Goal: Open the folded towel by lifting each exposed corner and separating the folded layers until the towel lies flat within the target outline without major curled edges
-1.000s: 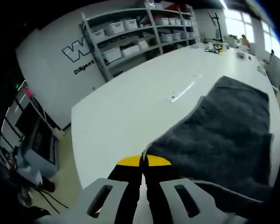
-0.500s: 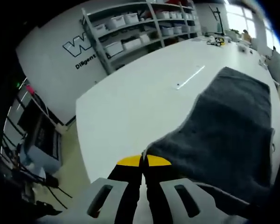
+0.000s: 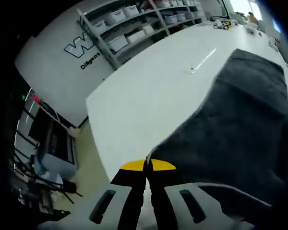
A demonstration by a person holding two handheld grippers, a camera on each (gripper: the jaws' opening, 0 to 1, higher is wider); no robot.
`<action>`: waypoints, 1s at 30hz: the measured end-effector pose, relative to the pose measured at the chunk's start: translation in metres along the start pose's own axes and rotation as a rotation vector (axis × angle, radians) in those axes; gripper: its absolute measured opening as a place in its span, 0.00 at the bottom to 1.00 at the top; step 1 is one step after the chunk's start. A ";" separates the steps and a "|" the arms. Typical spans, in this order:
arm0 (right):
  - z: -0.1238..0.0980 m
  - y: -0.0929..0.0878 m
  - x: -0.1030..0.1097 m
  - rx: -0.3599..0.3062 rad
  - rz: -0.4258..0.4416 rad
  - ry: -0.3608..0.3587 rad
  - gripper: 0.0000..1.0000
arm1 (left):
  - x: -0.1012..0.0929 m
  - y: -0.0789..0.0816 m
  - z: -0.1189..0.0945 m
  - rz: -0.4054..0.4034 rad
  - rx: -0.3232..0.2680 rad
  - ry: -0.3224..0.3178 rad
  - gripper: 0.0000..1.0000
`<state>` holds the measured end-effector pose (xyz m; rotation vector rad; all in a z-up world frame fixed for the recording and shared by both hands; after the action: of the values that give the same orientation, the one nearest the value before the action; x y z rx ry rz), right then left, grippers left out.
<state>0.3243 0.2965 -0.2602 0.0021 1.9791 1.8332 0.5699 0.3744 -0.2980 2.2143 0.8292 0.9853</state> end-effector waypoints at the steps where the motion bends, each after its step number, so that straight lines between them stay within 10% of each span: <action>1: 0.003 0.000 0.001 0.001 -0.001 0.004 0.00 | 0.001 0.000 0.001 0.002 0.002 0.002 0.01; 30: 0.063 -0.026 0.039 0.019 0.009 0.146 0.00 | 0.029 -0.033 0.033 0.135 0.080 -0.009 0.02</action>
<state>0.3166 0.3650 -0.2987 -0.1206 2.0972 1.8677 0.6017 0.4089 -0.3273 2.3673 0.7349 1.0202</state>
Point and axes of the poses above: the point that each gripper's makers call its tool centre point, and the gripper's own axes: z roughly forward along the fingers, x roughly to its left, y roughly out of its top, the point moved 2 cm from there along -z, roughly backward along the fingers, and after that the axes turned 12 degrees about -x, right-handed, at the moved point
